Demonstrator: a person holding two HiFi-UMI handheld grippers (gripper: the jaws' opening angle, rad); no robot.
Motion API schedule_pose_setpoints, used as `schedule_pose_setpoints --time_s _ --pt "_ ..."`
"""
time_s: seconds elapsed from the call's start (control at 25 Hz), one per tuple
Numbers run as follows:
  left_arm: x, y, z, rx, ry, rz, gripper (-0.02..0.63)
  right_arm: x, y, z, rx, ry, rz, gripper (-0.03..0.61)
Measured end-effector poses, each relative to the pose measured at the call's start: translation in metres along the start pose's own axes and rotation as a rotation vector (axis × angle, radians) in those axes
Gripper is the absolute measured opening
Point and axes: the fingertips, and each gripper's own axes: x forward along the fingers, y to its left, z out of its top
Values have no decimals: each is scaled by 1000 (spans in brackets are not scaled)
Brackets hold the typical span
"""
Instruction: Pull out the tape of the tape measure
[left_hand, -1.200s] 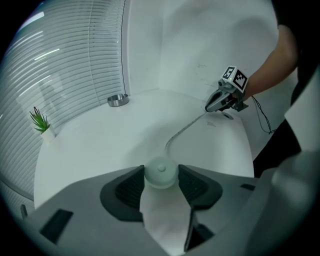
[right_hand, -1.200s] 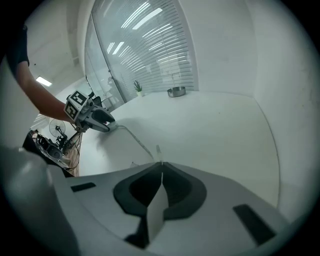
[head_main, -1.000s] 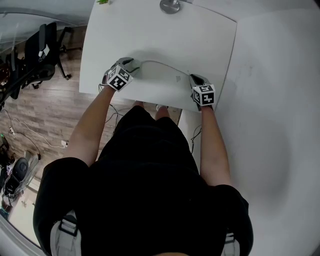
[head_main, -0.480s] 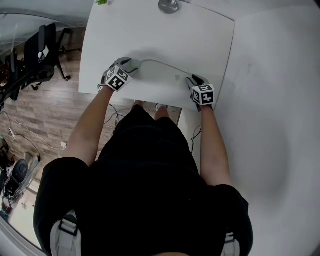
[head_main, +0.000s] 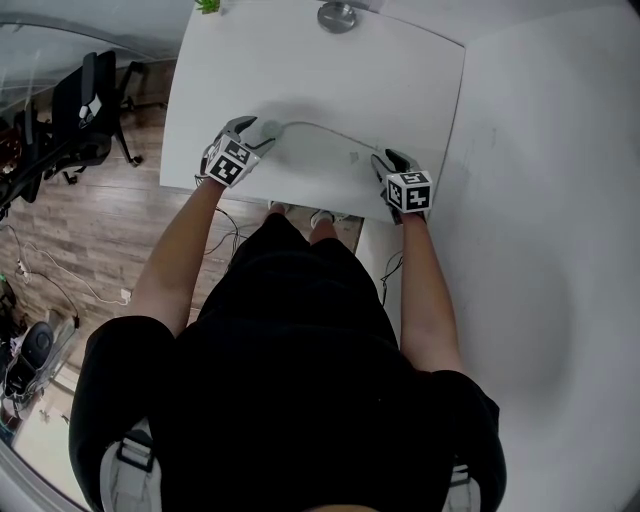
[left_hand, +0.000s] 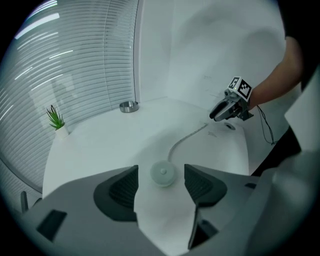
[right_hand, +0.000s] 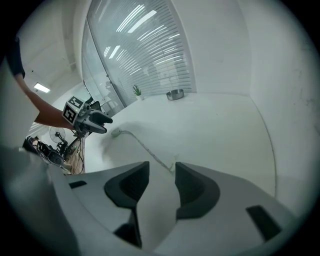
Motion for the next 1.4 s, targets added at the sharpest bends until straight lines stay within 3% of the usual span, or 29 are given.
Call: schedule_pose_setpoints --time_s 0.48,1.4 --pt "-59 -9 65 -55 -206 22 302 -36 46 57 -74 -171 50 169" --pt "-189 -54 230 42 -639 23 255 -170 137 193 -188 -588 160 146"
